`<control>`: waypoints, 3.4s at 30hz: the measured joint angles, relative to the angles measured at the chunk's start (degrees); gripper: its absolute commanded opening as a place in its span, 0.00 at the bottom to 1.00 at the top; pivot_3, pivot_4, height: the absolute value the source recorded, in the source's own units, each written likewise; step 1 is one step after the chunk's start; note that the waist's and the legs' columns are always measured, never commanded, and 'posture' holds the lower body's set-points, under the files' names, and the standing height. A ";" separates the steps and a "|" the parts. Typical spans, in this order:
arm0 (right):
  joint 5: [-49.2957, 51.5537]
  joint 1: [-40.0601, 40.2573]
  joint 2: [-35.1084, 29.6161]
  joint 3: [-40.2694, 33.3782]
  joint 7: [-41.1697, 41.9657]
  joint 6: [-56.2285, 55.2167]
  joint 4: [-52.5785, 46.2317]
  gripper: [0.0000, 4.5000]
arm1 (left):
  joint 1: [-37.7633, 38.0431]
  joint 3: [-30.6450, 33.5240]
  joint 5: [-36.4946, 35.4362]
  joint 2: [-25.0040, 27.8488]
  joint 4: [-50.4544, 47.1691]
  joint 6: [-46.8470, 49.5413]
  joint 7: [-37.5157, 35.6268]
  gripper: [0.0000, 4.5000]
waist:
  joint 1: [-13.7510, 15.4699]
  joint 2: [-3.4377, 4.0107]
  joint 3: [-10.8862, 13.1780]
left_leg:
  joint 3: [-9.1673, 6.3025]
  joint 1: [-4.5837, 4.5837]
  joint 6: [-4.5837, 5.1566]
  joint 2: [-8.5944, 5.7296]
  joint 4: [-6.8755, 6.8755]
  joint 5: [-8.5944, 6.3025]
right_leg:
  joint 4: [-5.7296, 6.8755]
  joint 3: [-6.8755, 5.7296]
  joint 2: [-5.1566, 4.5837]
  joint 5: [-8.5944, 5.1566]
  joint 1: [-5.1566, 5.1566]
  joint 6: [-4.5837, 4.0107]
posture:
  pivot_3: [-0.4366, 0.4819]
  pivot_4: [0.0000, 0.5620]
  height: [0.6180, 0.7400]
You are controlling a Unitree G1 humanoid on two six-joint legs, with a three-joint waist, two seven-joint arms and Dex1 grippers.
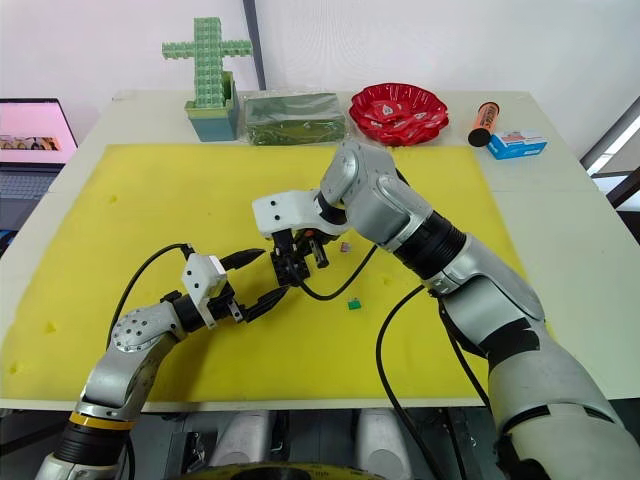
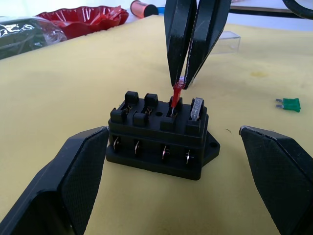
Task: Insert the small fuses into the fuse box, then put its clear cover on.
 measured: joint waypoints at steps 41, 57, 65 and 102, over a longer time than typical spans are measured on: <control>-1.19 0.15 0.40 0.28 0.97 0.14 1.00 0.00 | 0.66 -0.11 0.00 0.64 -0.28 0.04 -0.06 1.00 | 0.01 0.00 0.00 | 0.00 0.00 0.00 0.00 -0.01 0.00 | 0.00 0.00 0.00 0.00 -0.01 0.00 | 0.48 0.27 1.00; -1.32 0.67 0.44 0.52 1.31 -2.31 1.16 0.00 | 0.67 -0.10 0.01 0.64 -0.28 0.04 0.15 1.00 | 0.02 0.00 0.00 | 0.00 0.00 0.00 0.00 -0.01 0.00 | 0.00 0.00 0.00 0.00 0.00 0.00 | 0.48 0.27 1.00; -1.65 1.06 0.50 0.36 0.81 -3.33 1.69 0.31 | 0.67 -0.11 0.02 0.63 -0.28 0.04 0.27 1.00 | -0.03 0.00 0.00 | 0.00 0.00 0.00 0.00 -0.01 0.00 | 0.00 0.00 0.00 0.00 0.00 0.00 | 0.48 0.27 1.00; 22.11 22.83 5.57 -26.10 -16.02 1.09 -18.18 0.18 | -0.69 0.30 -1.29 0.89 -0.59 -0.11 -0.91 1.00 | 0.01 -0.02 -0.02 | 0.01 0.00 -0.02 -0.03 0.01 -0.01 | -0.04 0.00 -0.09 0.00 0.06 -0.02 | 0.48 0.27 1.00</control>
